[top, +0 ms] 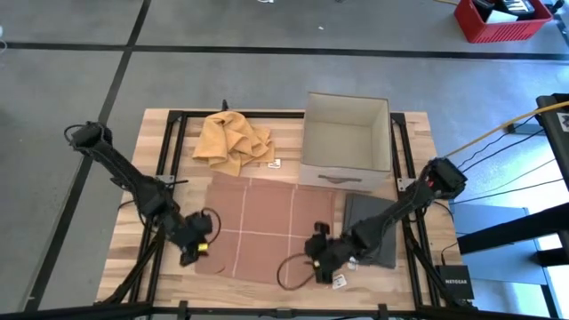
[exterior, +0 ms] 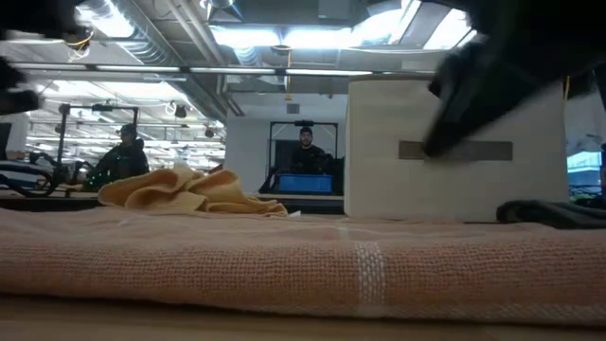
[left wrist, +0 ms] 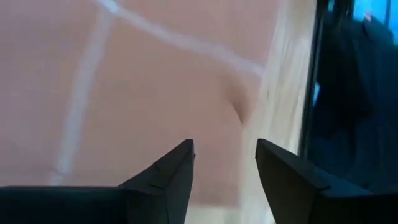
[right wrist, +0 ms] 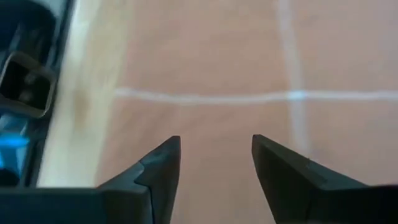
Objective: Fold towel
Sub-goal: Fold the light orange towel
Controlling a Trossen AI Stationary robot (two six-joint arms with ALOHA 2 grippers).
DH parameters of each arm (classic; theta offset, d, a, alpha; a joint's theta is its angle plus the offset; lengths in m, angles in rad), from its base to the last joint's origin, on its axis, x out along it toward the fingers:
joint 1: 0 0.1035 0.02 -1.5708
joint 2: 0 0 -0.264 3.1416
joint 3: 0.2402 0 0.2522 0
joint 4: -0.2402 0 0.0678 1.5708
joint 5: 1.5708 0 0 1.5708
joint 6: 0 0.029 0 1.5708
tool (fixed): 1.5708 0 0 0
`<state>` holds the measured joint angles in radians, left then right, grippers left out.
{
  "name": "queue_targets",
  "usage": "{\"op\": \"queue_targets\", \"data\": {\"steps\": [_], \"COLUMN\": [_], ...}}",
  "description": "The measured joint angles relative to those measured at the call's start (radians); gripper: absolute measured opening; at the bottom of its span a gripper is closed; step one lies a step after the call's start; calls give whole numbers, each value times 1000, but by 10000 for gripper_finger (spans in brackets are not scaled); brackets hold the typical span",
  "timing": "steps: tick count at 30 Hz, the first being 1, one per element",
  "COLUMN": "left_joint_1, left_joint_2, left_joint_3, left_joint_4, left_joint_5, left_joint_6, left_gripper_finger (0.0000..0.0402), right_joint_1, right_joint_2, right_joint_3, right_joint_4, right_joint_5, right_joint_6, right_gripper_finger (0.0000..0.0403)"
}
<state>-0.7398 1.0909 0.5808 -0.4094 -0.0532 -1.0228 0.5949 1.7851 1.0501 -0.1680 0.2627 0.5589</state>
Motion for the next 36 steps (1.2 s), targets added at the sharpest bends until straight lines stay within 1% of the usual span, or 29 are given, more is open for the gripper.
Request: {"op": "queue_targets", "data": {"steps": [3,6,11,15,20,25,28,30,33,36], "left_joint_1": [-88,-142,-166,-181,-218,-270,-278,-276,-256,-231], "left_joint_2": [91,181,307,370,372,348,327,311,288,239], "left_joint_3": [-1,-2,-2,8,11,9,3,3,19,55], "left_joint_4": [30,101,134,79,9,-29,-23,-5,4,14], "left_joint_5": [4,4,-8,-20,-33,-37,-40,-48,-54,-65], "left_joint_6": [-50,-63,-50,-50,-71,-112,-132,-130,-106,-87], "left_gripper_finger": [159,157,157,156,156,156,156,156,156,156], "right_joint_1": [48,93,125,127,141,152,156,155,147,125], "right_joint_2": [57,110,155,171,175,176,179,181,186,178], "right_joint_3": [0,0,1,6,8,8,13,34,86,187], "right_joint_4": [28,53,59,37,-57,-85,-70,-48,-79,-95], "right_joint_5": [-2,-2,42,52,55,41,62,86,92,87], "right_joint_6": [42,40,37,38,46,46,44,39,37,27], "right_gripper_finger": [193,191,191,191,191,191,191,191,191,191]}}
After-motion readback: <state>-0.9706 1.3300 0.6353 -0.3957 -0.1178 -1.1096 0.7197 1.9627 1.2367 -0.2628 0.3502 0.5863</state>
